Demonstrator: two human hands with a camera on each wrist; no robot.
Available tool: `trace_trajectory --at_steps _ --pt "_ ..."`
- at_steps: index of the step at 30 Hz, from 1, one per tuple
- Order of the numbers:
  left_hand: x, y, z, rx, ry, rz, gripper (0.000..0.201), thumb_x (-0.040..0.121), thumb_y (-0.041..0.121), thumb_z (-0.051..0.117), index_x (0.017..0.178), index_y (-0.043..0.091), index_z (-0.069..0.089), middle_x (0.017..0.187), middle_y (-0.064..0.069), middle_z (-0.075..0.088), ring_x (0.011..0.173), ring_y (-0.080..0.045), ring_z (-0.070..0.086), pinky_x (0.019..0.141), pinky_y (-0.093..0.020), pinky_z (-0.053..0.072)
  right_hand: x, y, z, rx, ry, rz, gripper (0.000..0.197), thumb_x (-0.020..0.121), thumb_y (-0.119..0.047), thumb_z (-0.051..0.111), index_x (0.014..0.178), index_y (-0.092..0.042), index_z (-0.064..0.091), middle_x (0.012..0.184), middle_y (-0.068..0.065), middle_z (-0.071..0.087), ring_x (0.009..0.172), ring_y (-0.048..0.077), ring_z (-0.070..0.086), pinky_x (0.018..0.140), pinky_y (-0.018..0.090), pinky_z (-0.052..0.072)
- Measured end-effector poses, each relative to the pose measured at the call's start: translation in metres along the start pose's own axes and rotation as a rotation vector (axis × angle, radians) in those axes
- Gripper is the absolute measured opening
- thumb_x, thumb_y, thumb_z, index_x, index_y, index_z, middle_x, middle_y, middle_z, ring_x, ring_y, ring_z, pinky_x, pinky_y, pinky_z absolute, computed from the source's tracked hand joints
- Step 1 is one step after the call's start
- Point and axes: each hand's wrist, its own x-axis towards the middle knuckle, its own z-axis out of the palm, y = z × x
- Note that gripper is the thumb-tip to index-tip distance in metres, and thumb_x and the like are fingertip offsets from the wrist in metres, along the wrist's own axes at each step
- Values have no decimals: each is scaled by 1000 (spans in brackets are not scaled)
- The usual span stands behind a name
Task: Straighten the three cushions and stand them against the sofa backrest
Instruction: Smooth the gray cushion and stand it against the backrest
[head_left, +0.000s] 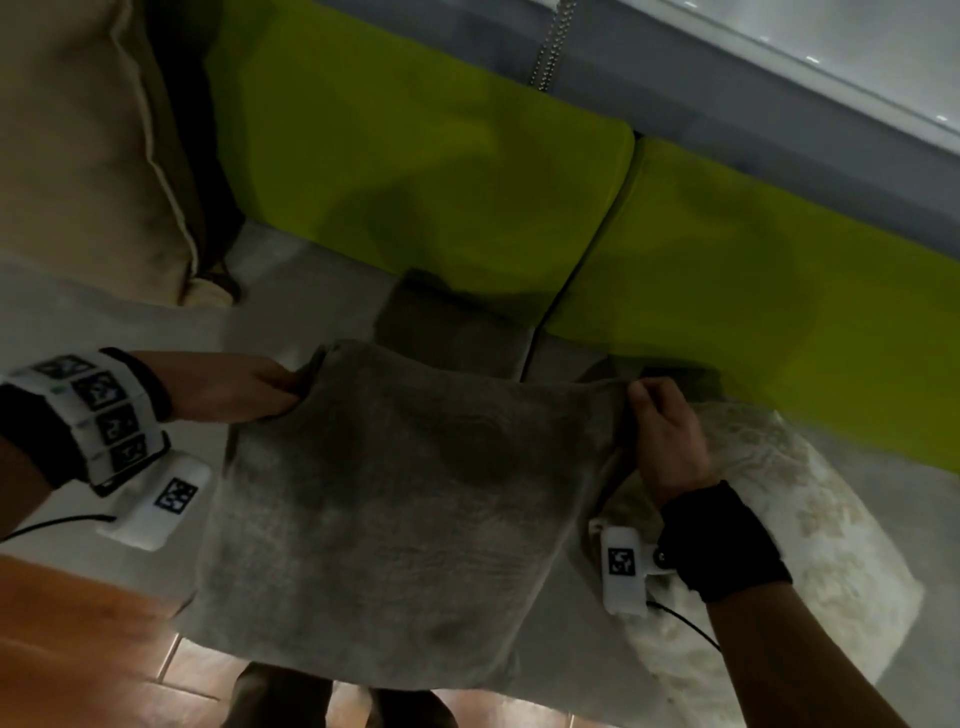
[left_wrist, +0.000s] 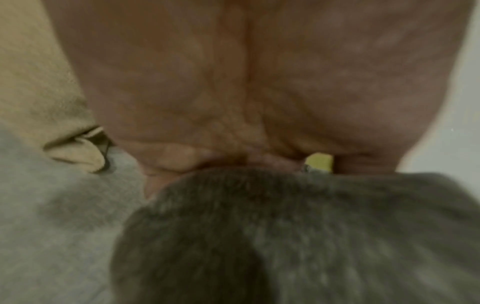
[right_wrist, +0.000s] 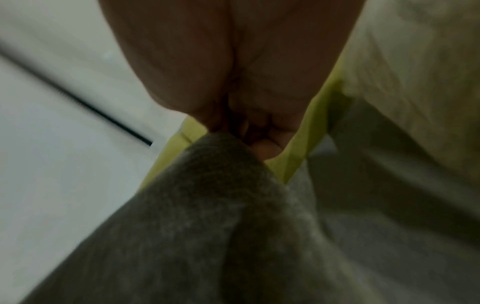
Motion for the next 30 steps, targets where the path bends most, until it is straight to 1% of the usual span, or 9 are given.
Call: trace_trajectory --at_steps 2,5,9,11,14,17,20,26,30 --pt "-3 2 3 46 -34 28 35 90 37 56 120 26 71 117 9 73 110 -14 68 102 -44 49 -5 2 -1 169 -98 28 24 101 -46 56 97 -26 69 95 7 71 95 26 66 80 40 52" --pt "-10 5 6 -1 12 154 35 93 24 59 128 29 63 120 14 70 111 -8 66 97 -34 52 -9 6 -8 261 -213 1 57 77 -75 68 105 -26 76 106 5 76 107 26 70 95 46 54" --pt "-15 9 -12 -323 433 288 9 93 21 63 95 29 66 87 3 69 83 -15 61 67 -25 53 -3 25 -18 86 -88 -19 63 64 -88 66 96 -34 73 93 -1 76 95 28 72 87 60 57" --pt "-13 7 -16 -398 591 248 14 99 12 57 93 23 63 86 -2 65 84 -19 57 70 -30 50 -5 22 -17 -49 -45 -5 51 75 -80 64 92 -32 70 87 -3 74 88 26 71 80 54 58" --pt "-12 10 -12 -385 679 243 20 96 5 58 88 22 62 77 11 69 80 -14 60 74 -34 51 -14 8 -13 -199 -6 17 39 93 -60 58 89 -22 65 82 2 67 82 28 65 71 39 50" --pt "-17 14 -12 -550 624 261 20 91 -6 60 91 14 59 75 9 71 74 -7 65 73 -26 54 -15 8 -13 -193 13 30 41 94 -60 57 88 -21 64 82 6 66 79 30 63 74 44 54" --pt "-23 16 -14 -574 562 252 16 89 2 67 85 17 62 80 1 66 78 -14 61 79 -37 49 -15 16 -17 -179 1 45 35 92 -59 61 86 -24 64 82 5 69 79 30 66 77 51 57" --pt "-14 21 -11 -690 741 286 22 100 3 51 86 20 49 76 -2 56 69 -15 53 64 -33 46 -9 23 -20 -166 -42 42 37 80 -70 65 90 -34 69 80 -1 72 79 25 70 77 53 59" --pt "-2 13 -11 -773 831 335 32 93 -11 54 84 20 51 67 11 62 65 -4 60 58 -20 50 0 25 -16 -144 -21 40 29 82 -67 68 92 -39 68 85 -4 72 83 25 70 78 54 59"
